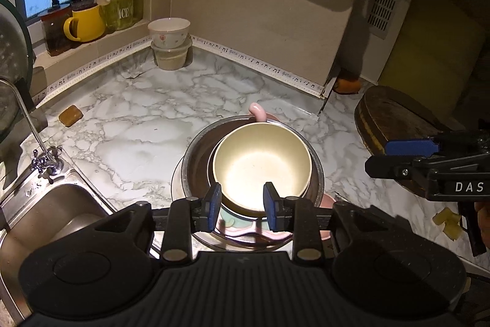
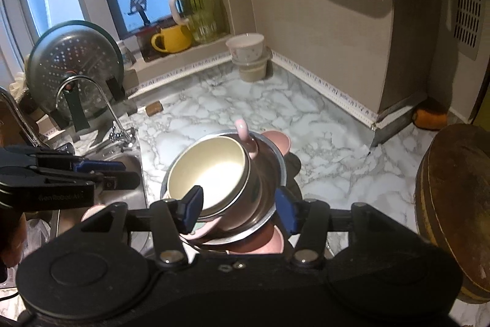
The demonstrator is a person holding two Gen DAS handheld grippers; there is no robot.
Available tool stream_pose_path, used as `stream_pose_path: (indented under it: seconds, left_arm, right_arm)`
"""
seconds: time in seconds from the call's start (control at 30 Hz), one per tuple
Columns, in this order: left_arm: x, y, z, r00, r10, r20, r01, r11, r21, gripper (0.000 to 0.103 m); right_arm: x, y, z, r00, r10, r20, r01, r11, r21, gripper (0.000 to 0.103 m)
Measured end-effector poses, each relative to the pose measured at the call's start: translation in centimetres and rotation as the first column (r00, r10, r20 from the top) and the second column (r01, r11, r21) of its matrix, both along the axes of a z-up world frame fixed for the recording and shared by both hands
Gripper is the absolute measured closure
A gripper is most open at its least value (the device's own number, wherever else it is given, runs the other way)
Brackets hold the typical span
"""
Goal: Organize plates and bowls
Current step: 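Lower the nested stack onto the pink plate and open both grippers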
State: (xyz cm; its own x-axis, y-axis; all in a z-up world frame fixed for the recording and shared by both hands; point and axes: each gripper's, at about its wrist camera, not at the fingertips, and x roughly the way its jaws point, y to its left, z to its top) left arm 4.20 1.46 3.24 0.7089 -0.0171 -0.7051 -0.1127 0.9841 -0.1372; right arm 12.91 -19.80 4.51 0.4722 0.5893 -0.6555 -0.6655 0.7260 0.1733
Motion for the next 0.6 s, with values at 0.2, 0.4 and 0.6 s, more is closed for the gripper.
stream_pose_path:
  seconds: [0.2, 0.4, 0.6]
  left_arm:
    - [-1.9, -0.4, -0.5, 0.999, 0.019, 0.049, -0.018, 1.000, -0.017, 0.033]
    - [-3.5, -0.9, -0.8, 0.997, 0.026, 0.079, -0.025, 1.000, -0.014, 0.033]
    - [-4.5, -1.7, -1.3, 0.995, 0.024, 0.101, -0.021, 0.999, -0.027, 0.030]
  right_arm:
    - [-1.9, -0.5, -0.3, 0.999, -0.023, 0.029, 0.022, 0.998, 0.051, 0.044]
    - [-3.8, -1.1, -1.0, 0.994, -0.070, 0.081, 0.063, 0.994, 0.090, 0.027]
    - [-6.0, -1.7, -1.4, 0.985, -0.116, 0.127, 0.101, 0.988, 0.118, 0.009]
